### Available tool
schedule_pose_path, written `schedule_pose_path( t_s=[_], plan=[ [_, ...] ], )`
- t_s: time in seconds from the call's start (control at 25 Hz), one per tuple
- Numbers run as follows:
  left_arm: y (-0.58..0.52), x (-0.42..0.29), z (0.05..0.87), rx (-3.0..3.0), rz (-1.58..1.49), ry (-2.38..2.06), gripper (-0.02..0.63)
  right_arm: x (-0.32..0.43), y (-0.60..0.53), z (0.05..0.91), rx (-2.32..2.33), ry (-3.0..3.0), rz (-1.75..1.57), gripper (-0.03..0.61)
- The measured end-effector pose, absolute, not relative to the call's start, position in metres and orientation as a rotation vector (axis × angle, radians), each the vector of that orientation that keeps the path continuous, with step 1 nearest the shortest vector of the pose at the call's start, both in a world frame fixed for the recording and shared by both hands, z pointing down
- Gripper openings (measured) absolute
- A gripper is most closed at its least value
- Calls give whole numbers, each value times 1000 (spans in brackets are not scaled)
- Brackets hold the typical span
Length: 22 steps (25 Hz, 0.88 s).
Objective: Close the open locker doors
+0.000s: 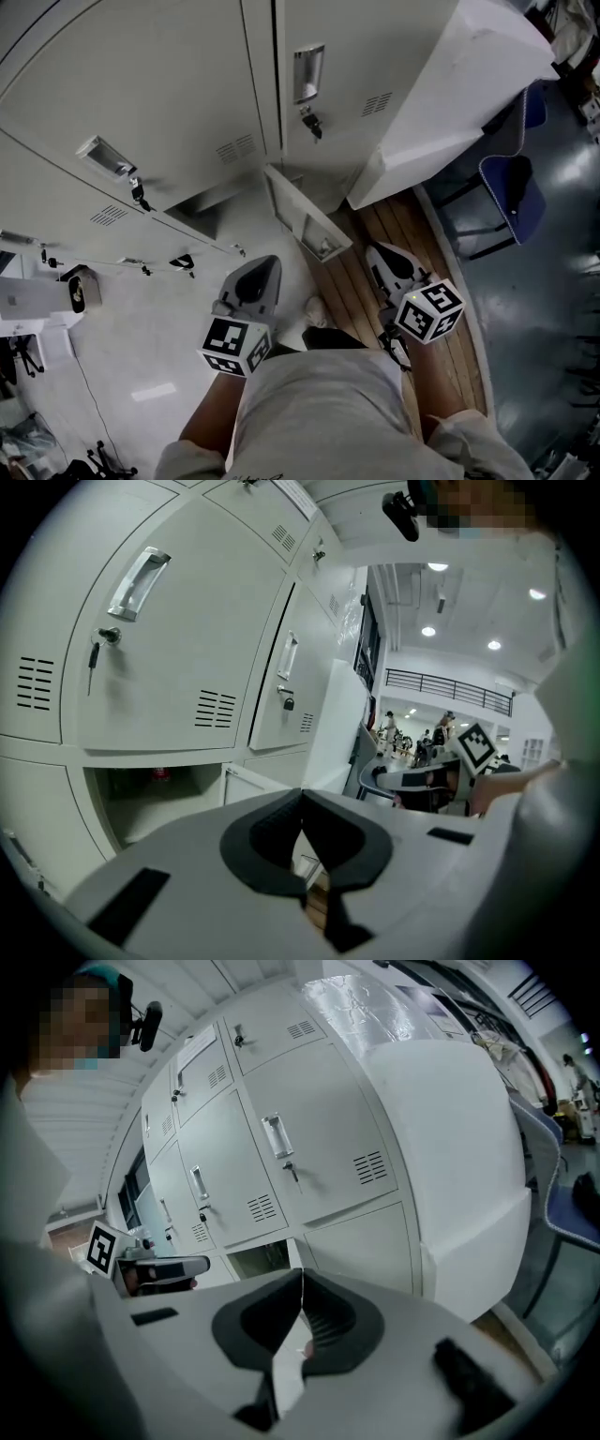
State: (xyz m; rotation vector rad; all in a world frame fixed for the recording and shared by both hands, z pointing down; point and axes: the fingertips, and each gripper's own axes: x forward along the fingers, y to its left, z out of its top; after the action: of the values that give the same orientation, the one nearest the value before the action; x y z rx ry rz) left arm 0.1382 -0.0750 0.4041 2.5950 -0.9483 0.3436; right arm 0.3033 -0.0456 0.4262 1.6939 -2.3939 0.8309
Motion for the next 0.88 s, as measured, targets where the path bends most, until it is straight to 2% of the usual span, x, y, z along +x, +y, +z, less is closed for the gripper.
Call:
schedule_pose_path(
  t_s=[0.28, 0.88],
  plan=[
    [-73, 162, 422, 2575, 370, -984, 15, 324, -55, 456, 1616, -2398, 847, 28],
    [-68, 181, 457, 2562, 445, -969, 15, 315, -76, 509, 1440, -2412, 891, 28]
  ],
)
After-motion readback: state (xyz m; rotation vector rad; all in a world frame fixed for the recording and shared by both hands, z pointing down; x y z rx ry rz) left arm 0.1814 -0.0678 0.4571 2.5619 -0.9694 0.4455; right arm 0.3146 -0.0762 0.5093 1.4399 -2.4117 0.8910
